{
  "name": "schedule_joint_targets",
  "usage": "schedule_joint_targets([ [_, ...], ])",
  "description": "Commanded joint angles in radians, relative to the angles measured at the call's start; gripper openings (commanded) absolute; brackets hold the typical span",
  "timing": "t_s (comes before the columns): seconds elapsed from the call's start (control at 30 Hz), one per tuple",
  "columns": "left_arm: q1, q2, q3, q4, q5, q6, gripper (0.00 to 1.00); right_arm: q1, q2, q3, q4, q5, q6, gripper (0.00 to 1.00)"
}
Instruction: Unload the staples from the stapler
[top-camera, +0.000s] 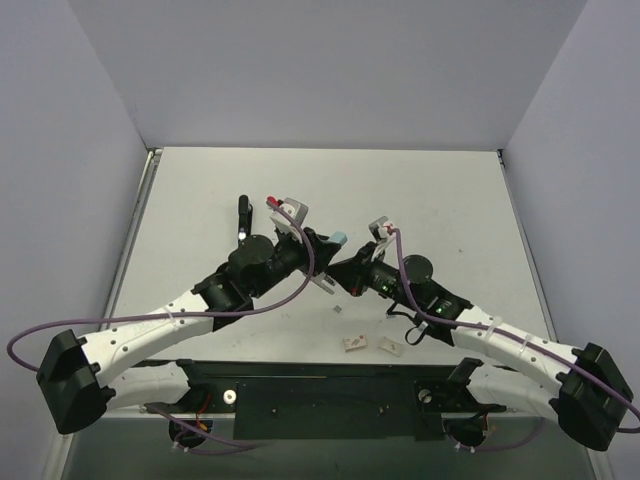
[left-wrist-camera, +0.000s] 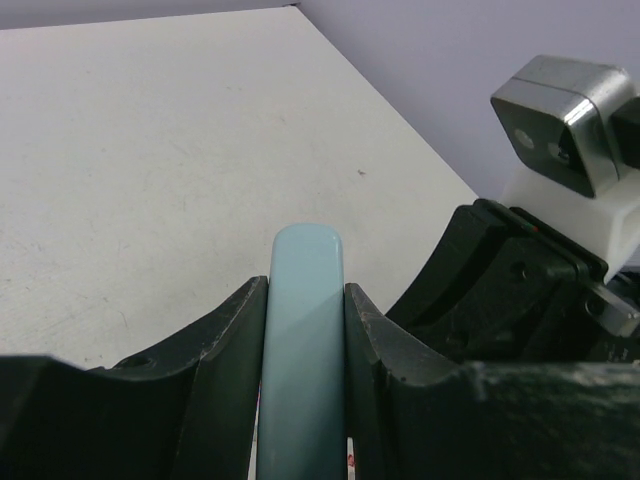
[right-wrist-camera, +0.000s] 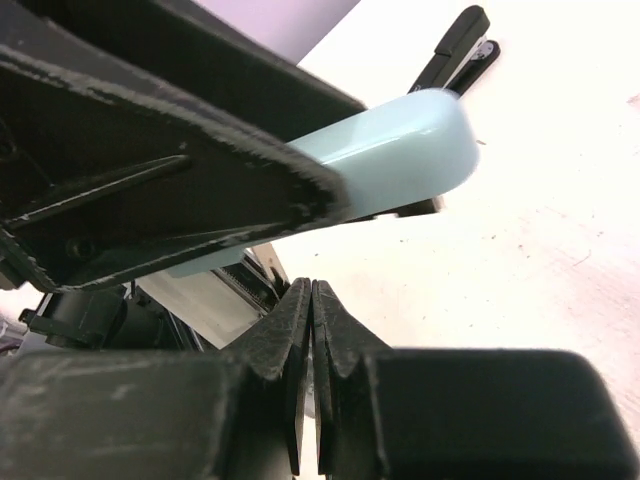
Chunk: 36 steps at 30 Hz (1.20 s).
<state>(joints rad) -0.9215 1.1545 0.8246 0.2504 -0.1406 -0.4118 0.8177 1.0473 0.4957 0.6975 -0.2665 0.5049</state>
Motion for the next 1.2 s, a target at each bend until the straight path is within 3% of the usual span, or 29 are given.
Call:
schedule_joint_targets([
  [0.0,-0.004,-0.084,-0.007,-0.02,0.059,-0.033,0.0,0.011,-0.101,0.034,-0.045,0.01,-0.049,0.0],
  [0.53,-0.004,-0.271,-0.028,-0.069,0.102,-0.067,0.0,0.035,-0.415,0.012,-0.392,0.058,-0.105,0.0],
  [0.83,-0.004,-0.34,-0.054,-0.013,0.141,-0.136,0.0,0.138,-0.428,-0.085,-0.262,0.072,-0.003,0.0],
  [1.17,-0.005,-0.409,-0.088,0.0,0.176,-0.18,0.0,0.273,-0.245,-0.083,-0.075,0.102,0.044,0.0],
])
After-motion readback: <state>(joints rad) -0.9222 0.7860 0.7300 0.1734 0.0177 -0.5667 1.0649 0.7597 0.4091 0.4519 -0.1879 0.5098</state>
